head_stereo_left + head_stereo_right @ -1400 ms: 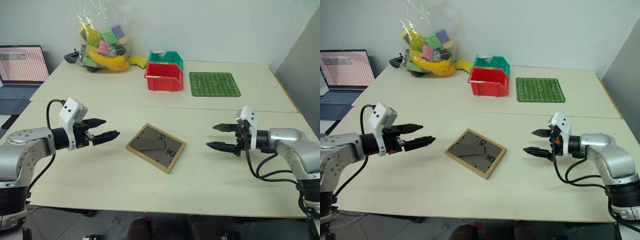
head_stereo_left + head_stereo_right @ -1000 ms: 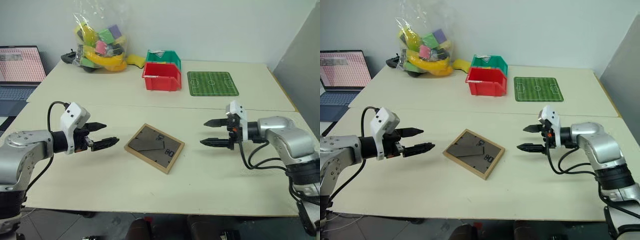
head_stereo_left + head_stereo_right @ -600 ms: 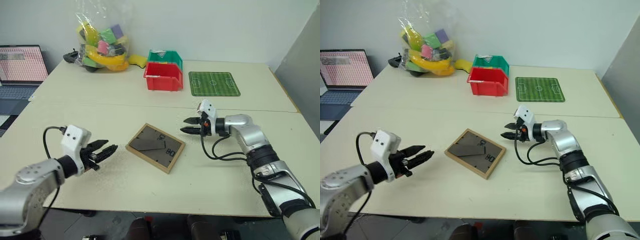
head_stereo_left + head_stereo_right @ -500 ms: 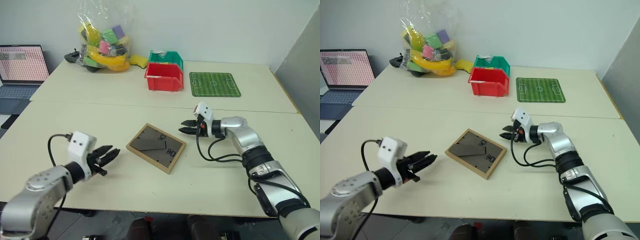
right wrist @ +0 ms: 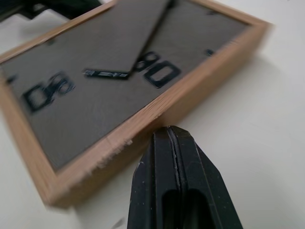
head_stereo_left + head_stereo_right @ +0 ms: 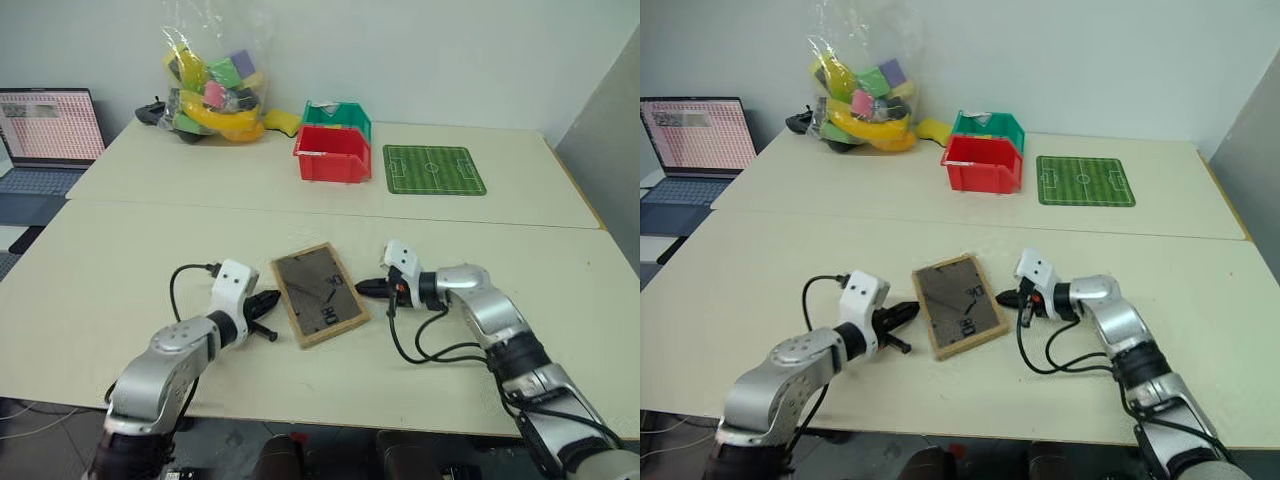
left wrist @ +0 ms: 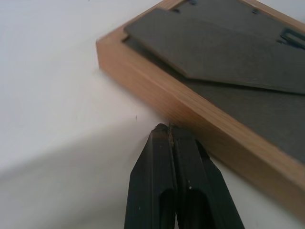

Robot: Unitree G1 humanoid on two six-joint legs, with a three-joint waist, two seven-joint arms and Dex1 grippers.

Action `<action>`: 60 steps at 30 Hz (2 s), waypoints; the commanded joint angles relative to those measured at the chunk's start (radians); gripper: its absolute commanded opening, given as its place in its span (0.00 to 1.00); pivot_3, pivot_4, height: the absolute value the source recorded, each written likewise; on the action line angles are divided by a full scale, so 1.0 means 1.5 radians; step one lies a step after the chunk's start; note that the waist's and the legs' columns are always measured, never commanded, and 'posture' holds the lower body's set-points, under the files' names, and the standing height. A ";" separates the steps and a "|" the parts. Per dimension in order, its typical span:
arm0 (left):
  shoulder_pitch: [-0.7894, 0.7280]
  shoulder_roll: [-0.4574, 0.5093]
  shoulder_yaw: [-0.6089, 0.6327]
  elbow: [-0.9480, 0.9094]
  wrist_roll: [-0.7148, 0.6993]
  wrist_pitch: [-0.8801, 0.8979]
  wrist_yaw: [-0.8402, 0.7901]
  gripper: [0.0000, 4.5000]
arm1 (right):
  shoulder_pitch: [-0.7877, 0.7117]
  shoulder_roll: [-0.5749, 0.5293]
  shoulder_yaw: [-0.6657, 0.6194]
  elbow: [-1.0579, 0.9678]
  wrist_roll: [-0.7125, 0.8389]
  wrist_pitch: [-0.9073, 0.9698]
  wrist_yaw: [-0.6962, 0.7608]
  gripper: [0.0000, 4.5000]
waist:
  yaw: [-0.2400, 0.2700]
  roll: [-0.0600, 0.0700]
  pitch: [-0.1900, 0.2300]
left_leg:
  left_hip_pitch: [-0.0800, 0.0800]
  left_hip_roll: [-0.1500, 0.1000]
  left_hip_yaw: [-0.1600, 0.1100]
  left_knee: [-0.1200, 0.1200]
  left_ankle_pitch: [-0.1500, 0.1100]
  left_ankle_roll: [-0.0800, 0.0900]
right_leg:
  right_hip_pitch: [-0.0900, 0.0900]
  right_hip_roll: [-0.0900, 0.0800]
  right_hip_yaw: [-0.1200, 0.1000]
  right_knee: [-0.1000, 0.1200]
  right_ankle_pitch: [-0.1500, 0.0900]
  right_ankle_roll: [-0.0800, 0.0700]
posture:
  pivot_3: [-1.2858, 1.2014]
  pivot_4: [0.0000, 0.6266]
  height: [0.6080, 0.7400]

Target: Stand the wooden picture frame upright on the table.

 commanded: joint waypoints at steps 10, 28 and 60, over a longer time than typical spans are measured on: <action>-0.071 0.064 0.051 0.026 -0.103 0.025 -0.176 0.09 | 0.023 -0.048 -0.061 -0.088 -0.028 0.036 -0.124 0.00 | -0.002 0.000 0.000 | 0.000 0.000 0.000 0.000 0.000 0.000 | 0.000 0.002 0.000 0.000 0.000 0.000 | 0.52 0.24 1.00; -0.194 0.137 0.115 0.279 -0.366 0.507 -0.306 0.91 | 0.058 -0.037 -0.042 -0.127 -0.010 0.064 -0.126 0.00 | -0.006 0.000 0.000 | -0.001 0.000 -0.006 0.000 0.001 -0.001 | 0.000 0.001 -0.009 0.001 -0.001 0.000 | 0.52 0.24 1.00; -0.178 0.013 0.136 0.238 -0.371 0.419 -0.262 0.30 | 0.047 0.001 -0.071 -0.142 -0.001 0.082 -0.207 0.00 | -0.001 0.005 -0.004 | -0.002 -0.001 -0.007 0.000 0.001 0.000 | 0.002 0.001 -0.010 0.000 -0.001 0.000 | 0.52 0.24 1.00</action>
